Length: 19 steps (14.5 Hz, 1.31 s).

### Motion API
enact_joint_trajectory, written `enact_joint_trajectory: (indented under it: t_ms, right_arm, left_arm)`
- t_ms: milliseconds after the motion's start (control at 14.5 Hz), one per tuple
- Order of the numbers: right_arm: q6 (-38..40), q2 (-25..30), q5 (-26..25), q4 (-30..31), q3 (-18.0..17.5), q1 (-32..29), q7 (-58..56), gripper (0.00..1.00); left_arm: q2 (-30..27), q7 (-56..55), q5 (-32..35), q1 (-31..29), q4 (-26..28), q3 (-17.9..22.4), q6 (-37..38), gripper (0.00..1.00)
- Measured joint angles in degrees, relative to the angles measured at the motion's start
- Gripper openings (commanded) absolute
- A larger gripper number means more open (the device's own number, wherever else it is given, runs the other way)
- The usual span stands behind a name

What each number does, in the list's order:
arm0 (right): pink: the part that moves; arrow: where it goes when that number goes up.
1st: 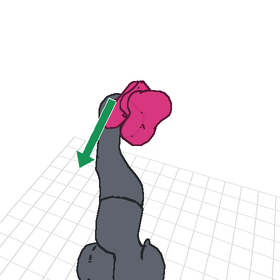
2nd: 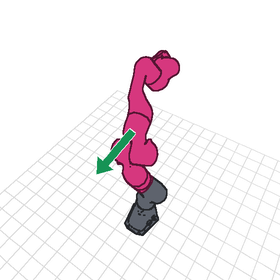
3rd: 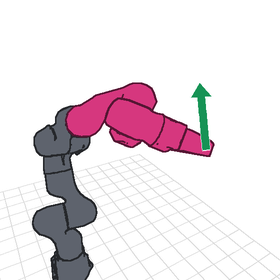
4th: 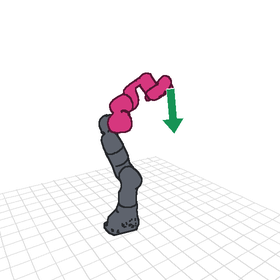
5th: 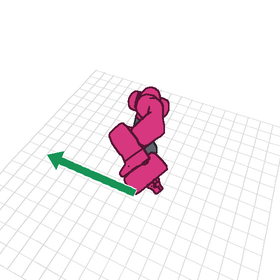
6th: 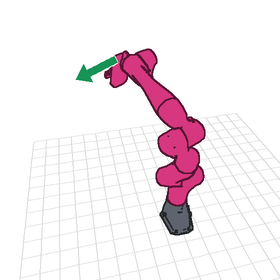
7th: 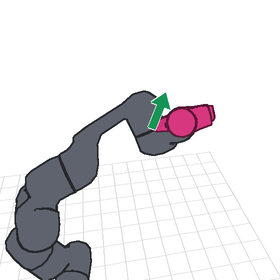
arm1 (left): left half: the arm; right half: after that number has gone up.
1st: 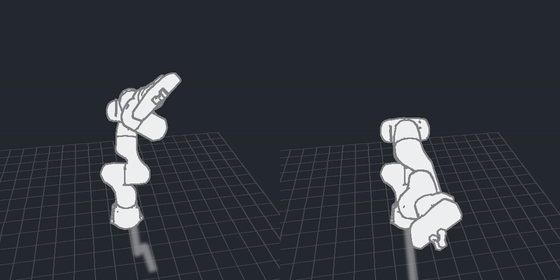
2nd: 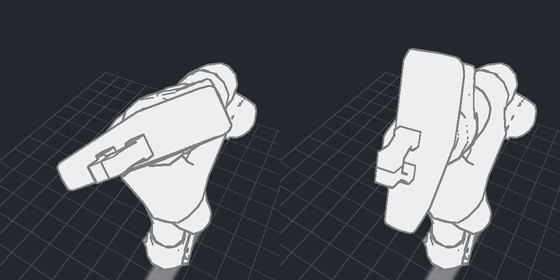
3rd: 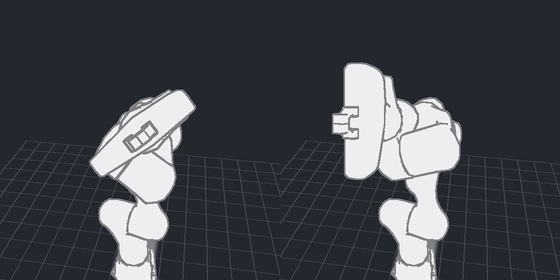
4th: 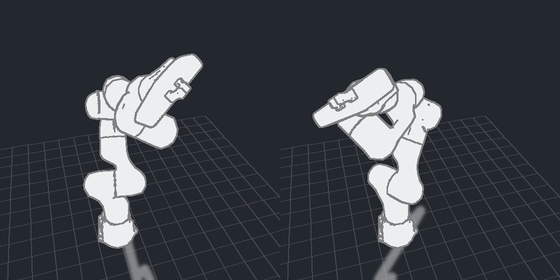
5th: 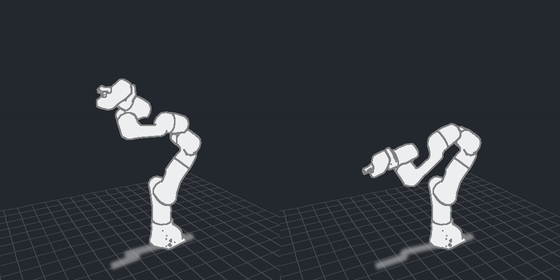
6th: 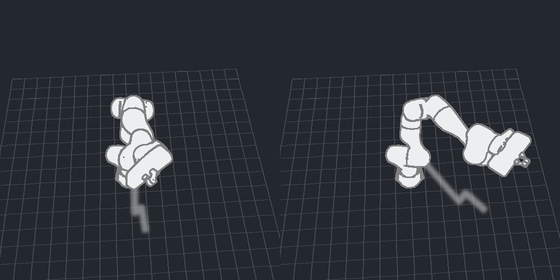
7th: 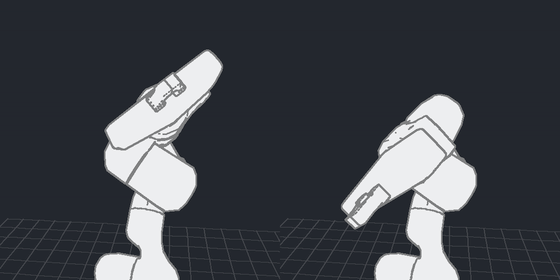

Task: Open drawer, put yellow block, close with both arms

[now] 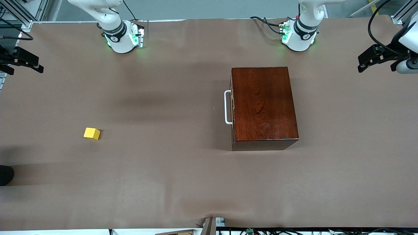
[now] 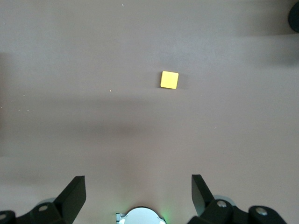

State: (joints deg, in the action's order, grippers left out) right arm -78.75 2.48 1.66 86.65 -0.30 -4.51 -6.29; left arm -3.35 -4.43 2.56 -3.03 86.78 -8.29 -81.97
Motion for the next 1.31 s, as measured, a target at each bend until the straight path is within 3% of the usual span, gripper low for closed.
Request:
enact_joint_trajectory:
  t_ms: [1312]
  right_arm:
    - [0.1, 0.0, 0.0, 0.0, 0.0, 0.0, 0.0, 1.0]
  left_arm:
    - [1.1, 0.0, -0.3, -0.5, -1.3, -0.3, 0.0, 1.0]
